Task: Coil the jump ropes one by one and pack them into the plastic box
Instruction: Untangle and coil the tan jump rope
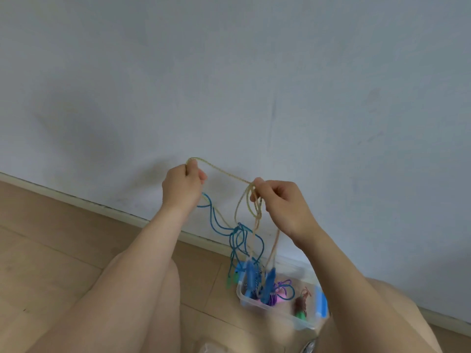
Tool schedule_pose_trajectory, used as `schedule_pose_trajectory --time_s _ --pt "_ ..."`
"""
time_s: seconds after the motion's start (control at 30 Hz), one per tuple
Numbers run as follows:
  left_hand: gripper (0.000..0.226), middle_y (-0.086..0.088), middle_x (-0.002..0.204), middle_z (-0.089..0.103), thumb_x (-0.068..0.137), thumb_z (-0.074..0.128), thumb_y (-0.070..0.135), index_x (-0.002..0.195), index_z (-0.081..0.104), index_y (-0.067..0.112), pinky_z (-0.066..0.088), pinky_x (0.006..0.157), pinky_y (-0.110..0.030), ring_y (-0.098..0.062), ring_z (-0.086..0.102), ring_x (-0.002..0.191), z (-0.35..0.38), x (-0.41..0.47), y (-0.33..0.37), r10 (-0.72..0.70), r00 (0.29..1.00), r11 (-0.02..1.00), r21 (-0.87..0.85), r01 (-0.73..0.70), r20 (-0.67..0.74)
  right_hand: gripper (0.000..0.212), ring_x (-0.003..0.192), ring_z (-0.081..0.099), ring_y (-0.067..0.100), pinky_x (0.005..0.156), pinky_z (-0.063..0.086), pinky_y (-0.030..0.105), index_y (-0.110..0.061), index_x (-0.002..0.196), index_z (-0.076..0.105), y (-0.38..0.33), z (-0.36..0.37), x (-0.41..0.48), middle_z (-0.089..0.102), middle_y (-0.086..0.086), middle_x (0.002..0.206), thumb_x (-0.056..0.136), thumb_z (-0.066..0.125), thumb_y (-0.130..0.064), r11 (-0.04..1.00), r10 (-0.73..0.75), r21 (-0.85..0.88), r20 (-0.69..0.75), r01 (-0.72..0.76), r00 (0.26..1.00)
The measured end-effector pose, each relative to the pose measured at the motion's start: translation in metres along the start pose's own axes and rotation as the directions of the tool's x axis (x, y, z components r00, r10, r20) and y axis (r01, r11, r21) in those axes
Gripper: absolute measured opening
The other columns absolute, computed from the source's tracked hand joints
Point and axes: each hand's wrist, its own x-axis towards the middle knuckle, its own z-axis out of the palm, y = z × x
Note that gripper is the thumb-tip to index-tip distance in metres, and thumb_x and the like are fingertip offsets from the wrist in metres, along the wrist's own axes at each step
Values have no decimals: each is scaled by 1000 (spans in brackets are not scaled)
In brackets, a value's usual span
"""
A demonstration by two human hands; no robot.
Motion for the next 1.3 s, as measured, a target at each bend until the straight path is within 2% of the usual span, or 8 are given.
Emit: schedule_pose_trajectory --time_s 0.13,0.33,0.43,0.53,0.73,0.93,1.17,1.3 --pt "51 10 54 48 108 43 52 76 59 15 57 68 -41 -16 54 54 -1 -2 8 -59 998 977 -206 51 -33 61 54 49 24 54 47 24 5 76 62 2 -2 1 48 7 57 110 48 -43 996 39 81 12 -40 999" --pt "62 5 74 72 97 53 66 71 75 15 48 75 -31 -11 66 81 -1 -14 18 7 1000 998 61 -8 28 68 62 61 27 66 51 36 -1 73 66 14 9 3 70 19 73 112 36 -47 972 -79 -229 -143 45 987" --pt "43 -14 78 73 90 64 48 72 75 10 51 71 -34 -26 66 73 0 -13 11 43 989 980 186 -69 139 71 64 65 24 66 56 42 -1 72 66 10 11 4 72 16 78 111 38 -53 1000 -21 -3 -130 21 991" --pt "20 3 87 79 91 62 20 85 81 22 50 70 -26 -15 67 75 3 -20 17 31 927 982 160 -98 374 62 68 67 26 57 58 39 -6 75 63 0 10 -2 73 10 84 112 38 -50 944 31 328 17 -35 999" --pt "11 4 83 77 93 67 15 98 77 19 49 65 -29 -12 61 68 5 -29 23 -57 706 978 181 -101 706 58 76 71 32 62 61 37 -2 90 67 -5 8 -2 71 18 88 112 40 -48 881 93 461 45 -103 995" --pt "9 -6 82 75 92 70 21 88 76 15 45 74 -30 -10 61 71 5 -19 16 88 904 991 53 -121 418 48 89 80 31 59 61 36 5 108 70 -7 -2 -4 71 22 112 101 67 -43 881 227 412 63 -233 972" --pt "14 2 78 71 87 65 10 84 74 20 46 69 -29 -9 55 65 2 -15 19 66 988 991 -125 -48 139 23 85 77 36 74 65 40 0 108 75 1 -5 0 76 21 92 105 61 -17 889 233 360 172 -281 957" --pt "14 4 83 77 92 63 12 97 70 23 44 71 -30 -3 57 62 6 -10 15 40 998 984 -174 -29 56 16 77 73 15 76 59 27 -7 99 79 9 -4 -1 80 13 89 102 67 -18 987 143 48 170 -153 975"
